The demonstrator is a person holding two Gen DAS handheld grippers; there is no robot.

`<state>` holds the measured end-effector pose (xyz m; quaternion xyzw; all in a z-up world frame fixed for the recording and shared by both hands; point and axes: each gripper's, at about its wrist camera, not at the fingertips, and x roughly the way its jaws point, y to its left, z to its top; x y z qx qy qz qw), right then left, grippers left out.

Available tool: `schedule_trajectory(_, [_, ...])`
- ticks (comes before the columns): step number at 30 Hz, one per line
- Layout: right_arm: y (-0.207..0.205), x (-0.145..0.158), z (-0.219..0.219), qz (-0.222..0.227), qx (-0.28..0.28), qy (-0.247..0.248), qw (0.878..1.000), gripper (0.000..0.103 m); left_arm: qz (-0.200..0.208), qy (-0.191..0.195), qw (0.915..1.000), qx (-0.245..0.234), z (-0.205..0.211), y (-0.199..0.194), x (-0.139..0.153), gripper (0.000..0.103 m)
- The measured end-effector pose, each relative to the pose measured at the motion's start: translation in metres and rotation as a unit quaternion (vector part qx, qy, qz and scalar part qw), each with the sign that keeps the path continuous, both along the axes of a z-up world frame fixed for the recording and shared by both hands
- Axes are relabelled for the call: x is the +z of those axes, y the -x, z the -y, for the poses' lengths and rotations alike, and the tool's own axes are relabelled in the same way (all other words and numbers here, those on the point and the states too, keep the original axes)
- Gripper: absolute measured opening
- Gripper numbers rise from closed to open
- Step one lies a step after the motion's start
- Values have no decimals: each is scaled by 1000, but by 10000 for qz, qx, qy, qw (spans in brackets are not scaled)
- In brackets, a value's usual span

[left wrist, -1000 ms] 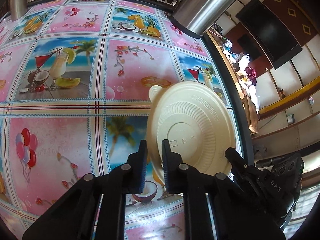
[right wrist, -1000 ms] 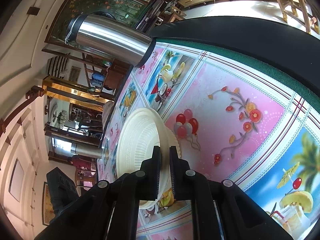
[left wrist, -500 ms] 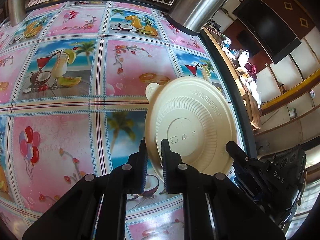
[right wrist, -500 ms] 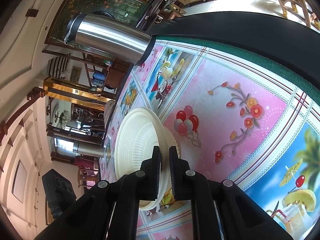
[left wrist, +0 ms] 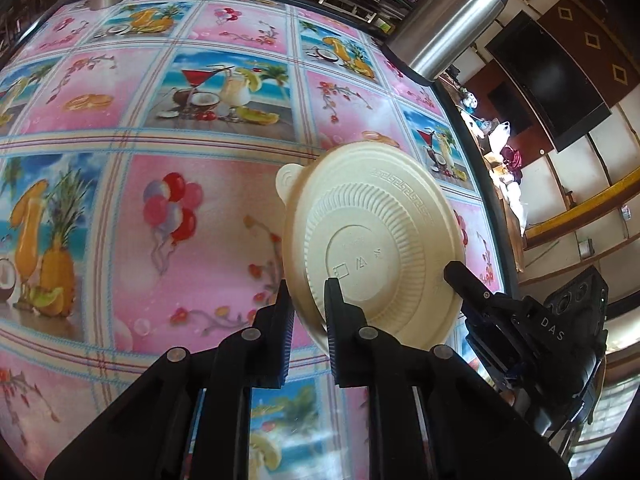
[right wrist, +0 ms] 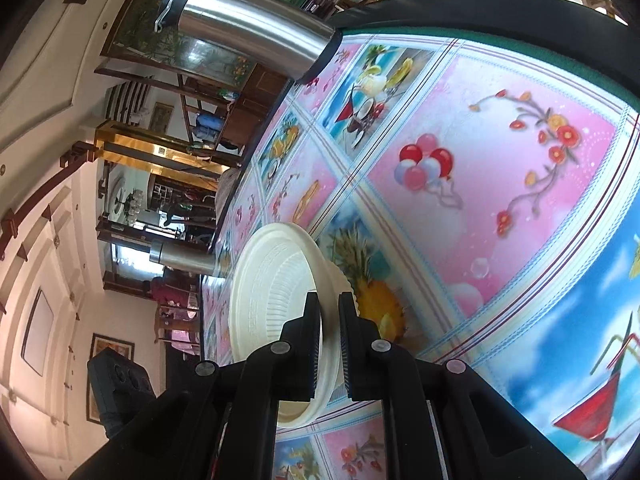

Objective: Organize plates and bowls
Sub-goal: 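Lift the beige bowl with both tools and carry it to the stack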

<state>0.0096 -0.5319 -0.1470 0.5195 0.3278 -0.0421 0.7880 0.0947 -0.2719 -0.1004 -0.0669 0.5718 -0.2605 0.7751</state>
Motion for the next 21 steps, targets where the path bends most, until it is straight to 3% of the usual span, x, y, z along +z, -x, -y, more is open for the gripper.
schedule_trajectory(11, [-9, -1, -91, 99, 748, 101, 9971, 10, 134, -282, 9985, 450, -98, 35, 0, 16])
schedule_trajectory(21, [12, -3, -173, 194, 1230, -33, 9922, 10, 323, -512, 9964, 600, -173, 78, 2, 17])
